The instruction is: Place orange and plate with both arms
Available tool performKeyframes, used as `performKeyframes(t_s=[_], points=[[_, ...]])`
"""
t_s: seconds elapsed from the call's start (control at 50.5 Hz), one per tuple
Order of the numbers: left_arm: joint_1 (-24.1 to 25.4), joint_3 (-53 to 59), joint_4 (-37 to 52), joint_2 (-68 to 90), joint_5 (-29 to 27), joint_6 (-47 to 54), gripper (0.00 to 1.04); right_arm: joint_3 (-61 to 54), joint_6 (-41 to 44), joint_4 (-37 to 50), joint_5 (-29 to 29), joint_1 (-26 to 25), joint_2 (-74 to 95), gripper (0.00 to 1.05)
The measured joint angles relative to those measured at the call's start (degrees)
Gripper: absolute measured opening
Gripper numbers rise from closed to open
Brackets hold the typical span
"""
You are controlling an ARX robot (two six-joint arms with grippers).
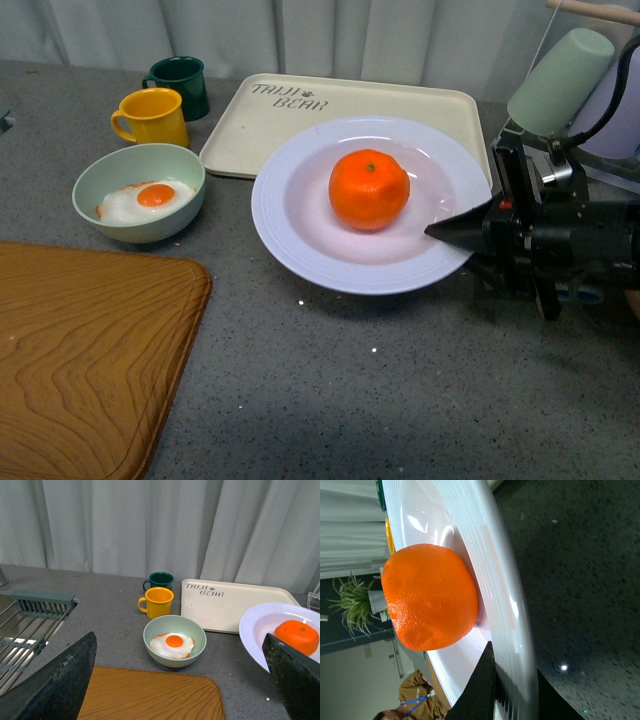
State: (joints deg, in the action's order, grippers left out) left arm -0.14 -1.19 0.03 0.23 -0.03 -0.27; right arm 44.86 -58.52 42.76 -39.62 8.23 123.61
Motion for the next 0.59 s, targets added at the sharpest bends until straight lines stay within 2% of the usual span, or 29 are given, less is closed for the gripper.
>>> performKeyframes(t_s=[0.218,0.356,0.594], points=[[0.0,0.0,0.0,0.0,0.0,0.0,0.98,9.3,-4.8,-1.6,4.6,0.2,2.0,0.04],[0.0,0.0,0.0,0.0,0.0,0.0,0.98,18.7,-9.9,-4.4,10.4,0.8,6.1,0.04],[0.0,0.0,0.0,0.0,0.0,0.0,0.98,33.5,-12.7,-12.5,13.3,2.1,12.9,0.04]])
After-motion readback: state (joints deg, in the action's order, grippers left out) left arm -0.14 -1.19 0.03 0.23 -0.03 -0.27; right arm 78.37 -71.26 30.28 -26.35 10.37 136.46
